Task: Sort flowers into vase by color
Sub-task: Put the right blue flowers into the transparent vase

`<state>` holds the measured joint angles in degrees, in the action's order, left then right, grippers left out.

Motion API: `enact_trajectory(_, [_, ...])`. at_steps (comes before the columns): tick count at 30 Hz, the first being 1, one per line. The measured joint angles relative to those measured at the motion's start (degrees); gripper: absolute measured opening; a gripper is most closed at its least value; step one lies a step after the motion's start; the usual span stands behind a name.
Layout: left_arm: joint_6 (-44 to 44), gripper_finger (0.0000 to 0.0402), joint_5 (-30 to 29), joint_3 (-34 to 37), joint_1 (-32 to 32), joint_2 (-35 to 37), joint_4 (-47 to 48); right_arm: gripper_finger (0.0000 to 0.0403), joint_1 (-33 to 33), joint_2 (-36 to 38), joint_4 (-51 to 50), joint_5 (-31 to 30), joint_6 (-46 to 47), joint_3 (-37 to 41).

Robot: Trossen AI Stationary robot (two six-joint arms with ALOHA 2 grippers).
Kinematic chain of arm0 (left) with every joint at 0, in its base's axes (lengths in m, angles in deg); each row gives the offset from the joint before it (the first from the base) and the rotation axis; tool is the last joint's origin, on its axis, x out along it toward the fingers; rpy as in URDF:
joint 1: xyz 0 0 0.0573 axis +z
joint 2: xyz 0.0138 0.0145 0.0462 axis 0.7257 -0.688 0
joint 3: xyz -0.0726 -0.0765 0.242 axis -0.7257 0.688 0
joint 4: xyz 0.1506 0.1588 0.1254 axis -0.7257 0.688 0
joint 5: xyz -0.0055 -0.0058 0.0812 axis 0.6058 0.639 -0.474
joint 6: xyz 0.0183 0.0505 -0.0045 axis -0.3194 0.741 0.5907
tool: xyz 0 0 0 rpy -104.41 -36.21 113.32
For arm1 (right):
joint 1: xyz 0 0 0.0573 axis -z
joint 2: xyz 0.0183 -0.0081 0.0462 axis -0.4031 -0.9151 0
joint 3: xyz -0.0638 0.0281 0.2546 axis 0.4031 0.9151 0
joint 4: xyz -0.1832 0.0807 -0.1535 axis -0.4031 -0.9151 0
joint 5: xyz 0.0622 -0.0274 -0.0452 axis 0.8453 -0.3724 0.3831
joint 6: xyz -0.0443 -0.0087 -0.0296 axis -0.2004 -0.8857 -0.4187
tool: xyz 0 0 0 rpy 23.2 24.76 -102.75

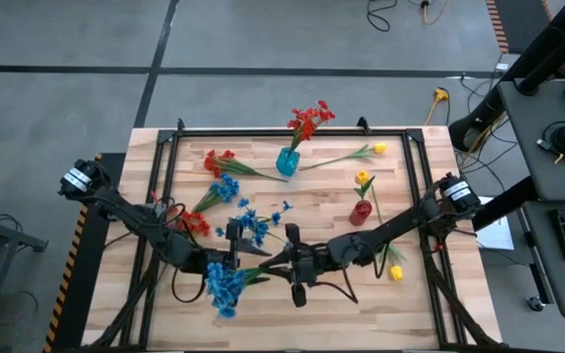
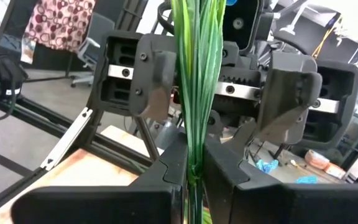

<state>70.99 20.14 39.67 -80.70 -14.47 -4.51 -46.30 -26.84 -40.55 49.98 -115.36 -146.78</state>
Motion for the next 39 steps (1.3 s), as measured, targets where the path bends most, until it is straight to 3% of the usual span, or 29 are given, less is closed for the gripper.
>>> enact_trajectory(24, [-0.4, 0.008, -0.2, 0.1, 0.0, 0.2, 0.5, 0.0032, 0.0, -0.1, 0.4, -0.6, 1.0, 0.1])
enact_trajectory(34, [-0.7, 0.0076, -3.0, 0.1, -0.2, 0.5, 0.5, 0.0129, -0.1, 0.6, -1.9, -0.5, 4.0, 0.1])
enact_trajectory(39, [-0.7, 0.0076, -6.5, 0.1, -1.2, 1.4, 1.1, 0.0169, -0.2, 1.3, -3.0, -4.8, 4.4, 0.1])
